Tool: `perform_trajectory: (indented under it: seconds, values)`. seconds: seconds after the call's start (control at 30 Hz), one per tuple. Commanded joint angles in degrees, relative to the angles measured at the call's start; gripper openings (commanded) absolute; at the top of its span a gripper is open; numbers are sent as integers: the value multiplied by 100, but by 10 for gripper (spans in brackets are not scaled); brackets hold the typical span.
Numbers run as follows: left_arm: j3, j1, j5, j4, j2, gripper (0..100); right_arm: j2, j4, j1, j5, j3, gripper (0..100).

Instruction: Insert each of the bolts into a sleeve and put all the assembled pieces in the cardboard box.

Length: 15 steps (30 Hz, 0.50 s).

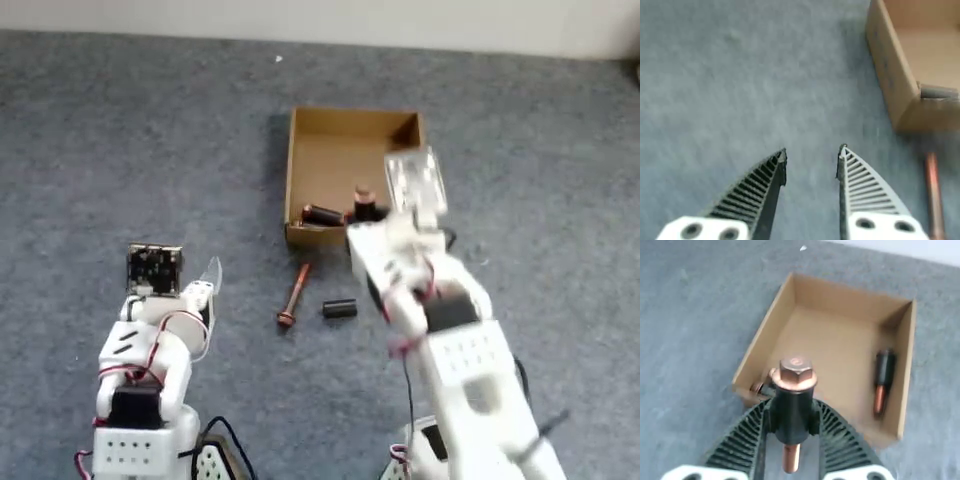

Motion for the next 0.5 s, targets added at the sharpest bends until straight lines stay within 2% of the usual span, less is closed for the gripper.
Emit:
perform_trajectory:
  seconds: [0.0, 0.27, 0.37, 0.47]
  values:
    - [145, -145, -26, -237, -4, 188, 1868, -708, 400, -44, -1789, 5]
    - [145, -145, -26, -229, -4, 188, 4945, -875, 1051, -44, -4207, 9]
    - [145, -145, -26, -229, -4, 188, 5798, -813, 1200, -53, -4857, 74]
    - [145, -154, -26, -229, -4, 188, 6352, -198, 1209, -53, -5323, 121]
